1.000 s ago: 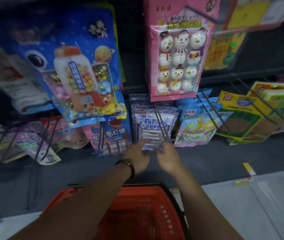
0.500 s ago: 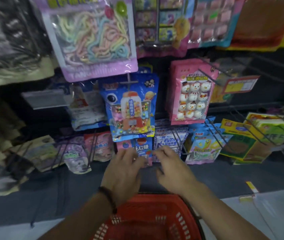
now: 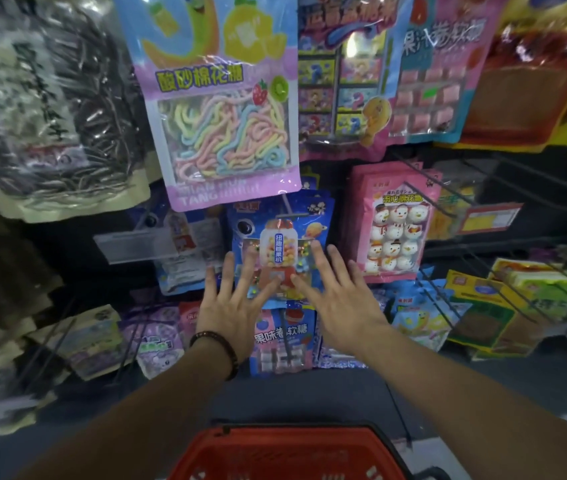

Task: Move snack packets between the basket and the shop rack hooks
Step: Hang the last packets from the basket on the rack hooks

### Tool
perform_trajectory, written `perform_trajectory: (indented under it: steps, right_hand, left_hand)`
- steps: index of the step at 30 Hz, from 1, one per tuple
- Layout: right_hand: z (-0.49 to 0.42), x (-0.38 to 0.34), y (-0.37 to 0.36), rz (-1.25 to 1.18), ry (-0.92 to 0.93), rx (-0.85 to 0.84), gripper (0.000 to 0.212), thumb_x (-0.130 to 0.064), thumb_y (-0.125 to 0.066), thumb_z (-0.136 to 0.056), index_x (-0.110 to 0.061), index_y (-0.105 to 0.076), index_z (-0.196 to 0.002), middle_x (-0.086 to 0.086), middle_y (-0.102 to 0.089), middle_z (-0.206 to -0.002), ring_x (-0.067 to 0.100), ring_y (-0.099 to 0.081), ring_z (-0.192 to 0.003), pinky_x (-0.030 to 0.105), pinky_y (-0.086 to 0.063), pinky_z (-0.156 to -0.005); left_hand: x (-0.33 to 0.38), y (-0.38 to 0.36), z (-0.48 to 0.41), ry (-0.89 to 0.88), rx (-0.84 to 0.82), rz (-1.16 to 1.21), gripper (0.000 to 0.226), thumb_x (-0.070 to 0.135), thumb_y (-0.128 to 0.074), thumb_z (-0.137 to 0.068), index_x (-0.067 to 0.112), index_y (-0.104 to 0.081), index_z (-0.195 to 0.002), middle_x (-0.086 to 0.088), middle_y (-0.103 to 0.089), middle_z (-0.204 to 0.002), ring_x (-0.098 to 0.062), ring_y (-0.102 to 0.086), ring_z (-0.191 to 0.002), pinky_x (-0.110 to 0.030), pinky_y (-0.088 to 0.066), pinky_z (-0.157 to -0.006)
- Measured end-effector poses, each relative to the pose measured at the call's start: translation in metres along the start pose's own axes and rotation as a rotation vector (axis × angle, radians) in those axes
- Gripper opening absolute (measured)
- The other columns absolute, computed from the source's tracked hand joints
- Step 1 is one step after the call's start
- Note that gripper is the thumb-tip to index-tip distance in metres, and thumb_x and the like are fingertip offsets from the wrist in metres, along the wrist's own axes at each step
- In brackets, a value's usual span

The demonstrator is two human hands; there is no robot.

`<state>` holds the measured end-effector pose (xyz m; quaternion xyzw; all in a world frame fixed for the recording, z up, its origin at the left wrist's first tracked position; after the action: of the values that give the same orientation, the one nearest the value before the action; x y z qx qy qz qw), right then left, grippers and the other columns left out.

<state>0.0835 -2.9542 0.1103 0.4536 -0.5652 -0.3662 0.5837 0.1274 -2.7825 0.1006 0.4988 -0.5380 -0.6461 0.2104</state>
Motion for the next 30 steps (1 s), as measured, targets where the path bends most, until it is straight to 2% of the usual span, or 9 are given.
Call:
perform_trajectory:
  steps: [5,9,16,20,21,23,26,28,30]
  right_hand:
    - [-0.027,0.009,-0.001,-0.072,-0.002,-0.003,0.100,-0.035,-0.067,-0.094,-0.032,0.000,-0.168,0.021,0.050,-0.160,0.045,0.024,-0.159,0.063,-0.015,-0.130]
    - [-0.039,0.012,0.002,-0.140,0.001,-0.012,0.093,-0.028,-0.066,-0.096,-0.030,-0.007,-0.167,0.018,0.044,-0.165,0.042,0.020,-0.161,0.060,-0.017,-0.131]
    - [-0.025,0.007,0.011,-0.161,0.023,-0.056,0.093,-0.026,-0.066,-0.097,-0.028,-0.006,-0.167,0.017,0.036,-0.169,0.040,0.014,-0.163,0.058,-0.019,-0.131]
    - [0.003,-0.002,0.038,-0.119,0.067,-0.025,0.096,-0.026,-0.065,-0.096,-0.019,-0.001,-0.167,0.020,0.019,-0.173,0.040,-0.003,-0.162,0.055,-0.031,-0.126]
    - [0.012,-0.006,0.048,-0.097,0.099,-0.011,0.096,-0.026,-0.064,-0.097,-0.019,0.001,-0.167,0.021,0.016,-0.174,0.041,-0.007,-0.161,0.054,-0.034,-0.124]
    - [0.029,-0.014,0.070,-0.067,0.165,0.020,0.095,-0.026,-0.063,-0.097,-0.018,0.000,-0.167,0.023,0.004,-0.173,0.042,-0.018,-0.156,0.053,-0.042,-0.118]
    - [0.049,-0.017,0.110,-0.037,0.252,0.087,0.081,-0.025,-0.066,-0.091,-0.014,-0.023,-0.158,0.020,-0.031,-0.156,0.039,-0.044,-0.136,0.048,-0.053,-0.099]
    - [0.059,-0.013,0.143,-0.026,0.273,0.155,0.070,-0.029,-0.073,-0.084,-0.015,-0.041,-0.145,0.015,-0.046,-0.141,0.034,-0.054,-0.123,0.043,-0.058,-0.086]
    - [0.063,-0.008,0.182,-0.027,0.271,0.227,0.071,-0.032,-0.080,-0.075,-0.017,-0.048,-0.137,0.014,-0.051,-0.136,0.032,-0.059,-0.116,0.040,-0.059,-0.077]
  left_hand:
    - [-0.006,-0.005,-0.020,0.001,0.012,0.033,0.105,0.036,-0.052,-0.096,0.041,0.031,-0.160,-0.019,0.052,-0.159,-0.053,0.020,-0.157,-0.071,-0.005,-0.126]
    - [-0.005,-0.006,-0.030,-0.001,0.001,0.063,0.105,0.049,-0.056,-0.098,0.040,0.027,-0.162,-0.018,0.046,-0.163,-0.051,0.013,-0.159,-0.069,-0.011,-0.127]
    - [-0.004,0.003,-0.018,-0.025,-0.001,0.105,0.099,0.052,-0.056,-0.099,0.041,0.018,-0.164,-0.018,0.039,-0.167,-0.050,0.011,-0.160,-0.067,-0.014,-0.127]
    - [-0.005,0.025,0.010,-0.067,-0.025,0.133,0.094,0.053,-0.049,-0.103,0.038,0.021,-0.164,-0.015,0.035,-0.170,-0.046,0.014,-0.161,-0.064,-0.013,-0.128]
    - [-0.006,0.034,0.020,-0.090,-0.019,0.139,0.093,0.052,-0.049,-0.104,0.035,0.019,-0.165,-0.015,0.030,-0.172,-0.046,0.009,-0.161,-0.063,-0.016,-0.128]
    - [-0.012,0.059,0.041,-0.133,-0.002,0.167,0.089,0.045,-0.050,-0.103,0.029,0.009,-0.168,-0.015,0.006,-0.175,-0.043,-0.010,-0.159,-0.058,-0.025,-0.125]
    - [-0.024,0.107,0.071,-0.179,0.080,0.178,0.070,0.038,-0.050,-0.101,0.022,-0.022,-0.163,-0.012,-0.034,-0.154,-0.035,-0.037,-0.135,-0.048,-0.039,-0.111]
    - [-0.034,0.138,0.085,-0.207,0.160,0.155,0.058,0.039,-0.052,-0.098,0.021,-0.036,-0.152,-0.011,-0.040,-0.138,-0.035,-0.040,-0.122,-0.048,-0.040,-0.101]
    - [-0.054,0.165,0.091,-0.198,0.238,0.127,0.051,0.040,-0.056,-0.094,0.022,-0.045,-0.141,-0.011,-0.042,-0.133,-0.035,-0.040,-0.118,-0.050,-0.040,-0.097]
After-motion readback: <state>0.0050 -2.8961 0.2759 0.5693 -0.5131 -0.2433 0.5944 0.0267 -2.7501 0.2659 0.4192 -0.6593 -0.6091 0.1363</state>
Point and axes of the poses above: each hand's wrist, its own z-axis away from the middle knuckle, its own y-axis out of the back of the hand, x = y × z, the point moved 6 cm from there along -z, towards the middle knuckle
